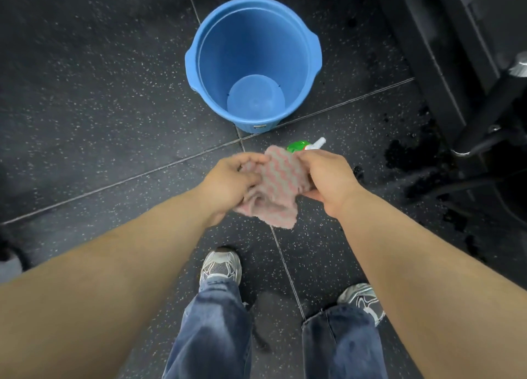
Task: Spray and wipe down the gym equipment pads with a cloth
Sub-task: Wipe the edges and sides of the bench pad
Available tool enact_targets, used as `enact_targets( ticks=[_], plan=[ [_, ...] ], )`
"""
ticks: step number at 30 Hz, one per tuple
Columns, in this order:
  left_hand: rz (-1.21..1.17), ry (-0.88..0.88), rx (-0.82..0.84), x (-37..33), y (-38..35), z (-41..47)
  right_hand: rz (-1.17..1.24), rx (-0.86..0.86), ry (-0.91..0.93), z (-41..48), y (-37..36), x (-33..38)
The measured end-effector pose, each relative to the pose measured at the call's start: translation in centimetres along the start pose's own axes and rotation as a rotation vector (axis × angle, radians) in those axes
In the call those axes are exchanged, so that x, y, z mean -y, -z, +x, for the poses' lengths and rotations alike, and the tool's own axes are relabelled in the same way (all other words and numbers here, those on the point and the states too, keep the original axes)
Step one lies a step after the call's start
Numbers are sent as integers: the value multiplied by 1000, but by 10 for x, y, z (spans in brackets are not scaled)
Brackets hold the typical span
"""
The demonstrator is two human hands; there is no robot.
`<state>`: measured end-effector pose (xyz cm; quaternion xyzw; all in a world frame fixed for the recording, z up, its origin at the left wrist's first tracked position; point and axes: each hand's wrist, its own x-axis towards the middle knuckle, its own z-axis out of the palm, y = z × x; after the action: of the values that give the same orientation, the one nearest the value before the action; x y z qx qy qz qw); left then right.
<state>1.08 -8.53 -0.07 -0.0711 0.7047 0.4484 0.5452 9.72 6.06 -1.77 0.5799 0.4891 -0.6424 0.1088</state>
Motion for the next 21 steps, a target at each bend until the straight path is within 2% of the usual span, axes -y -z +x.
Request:
enact_targets(
  ticks=[2, 3, 6, 8, 11, 15, 18, 21],
  plan=[
    [102, 10, -6, 1, -1, 6, -373, -244, 194, 24, 8, -7],
    [98, 15, -21, 2, -1, 10, -637, -292, 283, 35, 14, -9],
    [16, 40, -54, 10, -1, 26, -1312, -134, 394, 64, 24, -11],
    [16, 54, -83, 16, 0, 35, -1519, -41, 441, 87, 24, -12],
    [82, 49, -109, 28, -1, 44, -1507, 41, 416, 114, 22, -22],
    [249, 8, -140, 39, -2, 51, -1281, -75, 527, 117, 25, -44],
    [685, -125, -123, 43, -13, 55, -1097, -164, 507, 93, 43, -62],
    [1094, -260, -19, 34, -39, 47, -757, -214, 454, 55, 64, -71]
  ],
)
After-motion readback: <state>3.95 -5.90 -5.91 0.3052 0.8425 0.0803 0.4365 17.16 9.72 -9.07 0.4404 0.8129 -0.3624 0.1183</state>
